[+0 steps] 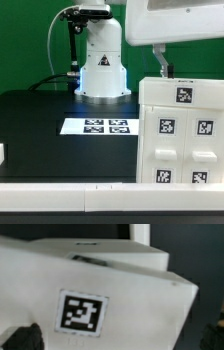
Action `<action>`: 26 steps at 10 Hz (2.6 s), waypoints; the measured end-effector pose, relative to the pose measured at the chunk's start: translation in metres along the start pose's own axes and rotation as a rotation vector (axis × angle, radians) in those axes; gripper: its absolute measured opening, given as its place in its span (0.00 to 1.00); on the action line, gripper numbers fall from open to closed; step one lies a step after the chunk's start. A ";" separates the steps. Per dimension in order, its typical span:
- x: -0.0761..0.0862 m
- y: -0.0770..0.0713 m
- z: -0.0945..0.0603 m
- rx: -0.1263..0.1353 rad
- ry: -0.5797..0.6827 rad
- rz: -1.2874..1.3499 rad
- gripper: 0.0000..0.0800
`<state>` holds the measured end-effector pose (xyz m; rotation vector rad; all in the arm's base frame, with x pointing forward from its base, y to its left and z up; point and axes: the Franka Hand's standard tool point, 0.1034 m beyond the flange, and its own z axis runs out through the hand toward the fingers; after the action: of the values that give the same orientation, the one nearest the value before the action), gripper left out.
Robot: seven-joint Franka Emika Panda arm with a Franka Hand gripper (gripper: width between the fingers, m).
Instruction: Assemble cabinet
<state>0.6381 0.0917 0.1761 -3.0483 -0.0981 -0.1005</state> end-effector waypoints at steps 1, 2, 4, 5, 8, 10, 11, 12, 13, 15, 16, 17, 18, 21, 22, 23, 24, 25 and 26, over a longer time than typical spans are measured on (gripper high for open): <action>0.006 0.000 -0.002 -0.058 0.027 -0.311 0.99; 0.004 -0.006 0.000 -0.078 0.010 -0.459 0.99; 0.004 -0.003 0.000 -0.104 -0.007 -0.680 0.99; 0.004 0.000 0.000 -0.111 -0.012 -0.718 0.99; -0.001 0.002 0.003 -0.119 -0.039 -0.905 0.99; -0.009 0.010 0.013 -0.100 -0.096 -0.899 0.99; -0.009 0.013 0.016 -0.100 -0.100 -0.894 0.99; -0.010 0.014 0.017 -0.100 -0.101 -0.891 0.99; -0.010 0.014 0.019 -0.099 -0.102 -0.890 0.99; -0.008 0.015 0.021 -0.106 -0.086 -0.886 0.99; -0.008 0.015 0.021 -0.107 -0.084 -0.850 0.85; -0.008 0.015 0.021 -0.108 -0.083 -0.833 0.69; -0.008 0.015 0.021 -0.109 -0.080 -0.783 0.69; -0.008 0.015 0.021 -0.113 -0.063 -0.539 0.69; -0.006 0.017 0.020 -0.109 -0.045 -0.393 0.69; -0.006 0.018 0.021 -0.111 -0.030 -0.237 0.69; -0.006 0.019 0.021 -0.113 -0.017 -0.084 0.69; -0.005 0.019 0.022 -0.101 -0.005 0.098 0.69; -0.005 0.020 0.020 -0.069 -0.001 0.276 0.69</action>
Offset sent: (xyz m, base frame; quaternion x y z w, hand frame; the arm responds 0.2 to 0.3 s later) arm -0.0066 -0.0040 0.0039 0.0288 -0.0144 -0.2268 0.9734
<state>0.6359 0.0732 0.1537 -3.0928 0.3323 -0.0842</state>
